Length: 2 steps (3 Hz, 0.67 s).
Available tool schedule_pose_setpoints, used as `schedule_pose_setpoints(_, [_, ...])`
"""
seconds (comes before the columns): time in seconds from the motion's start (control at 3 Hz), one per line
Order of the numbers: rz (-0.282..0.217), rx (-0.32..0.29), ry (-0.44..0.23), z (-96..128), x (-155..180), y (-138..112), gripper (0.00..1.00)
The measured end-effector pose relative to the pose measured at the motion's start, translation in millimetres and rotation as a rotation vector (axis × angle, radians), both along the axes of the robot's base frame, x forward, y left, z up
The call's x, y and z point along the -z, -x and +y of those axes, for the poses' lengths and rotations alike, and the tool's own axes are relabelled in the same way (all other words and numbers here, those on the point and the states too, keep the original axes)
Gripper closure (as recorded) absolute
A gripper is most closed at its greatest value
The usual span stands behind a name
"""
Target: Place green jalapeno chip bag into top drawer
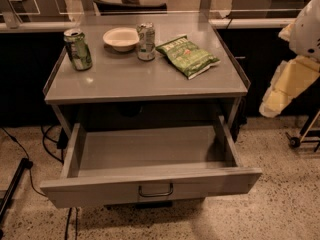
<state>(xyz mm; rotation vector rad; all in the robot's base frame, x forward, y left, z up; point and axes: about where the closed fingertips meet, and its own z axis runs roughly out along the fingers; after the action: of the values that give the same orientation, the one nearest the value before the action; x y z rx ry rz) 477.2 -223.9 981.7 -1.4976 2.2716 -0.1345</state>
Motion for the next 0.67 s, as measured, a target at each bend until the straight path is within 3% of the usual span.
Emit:
schedule_pose_setpoints(0.33, [-0.083,0.096,-0.079,-6.5,-5.2,-68.8,0.0])
schedule_pose_setpoints(0.67, [-0.152,0.144,-0.136,-10.4,-11.6,-123.2,0.0])
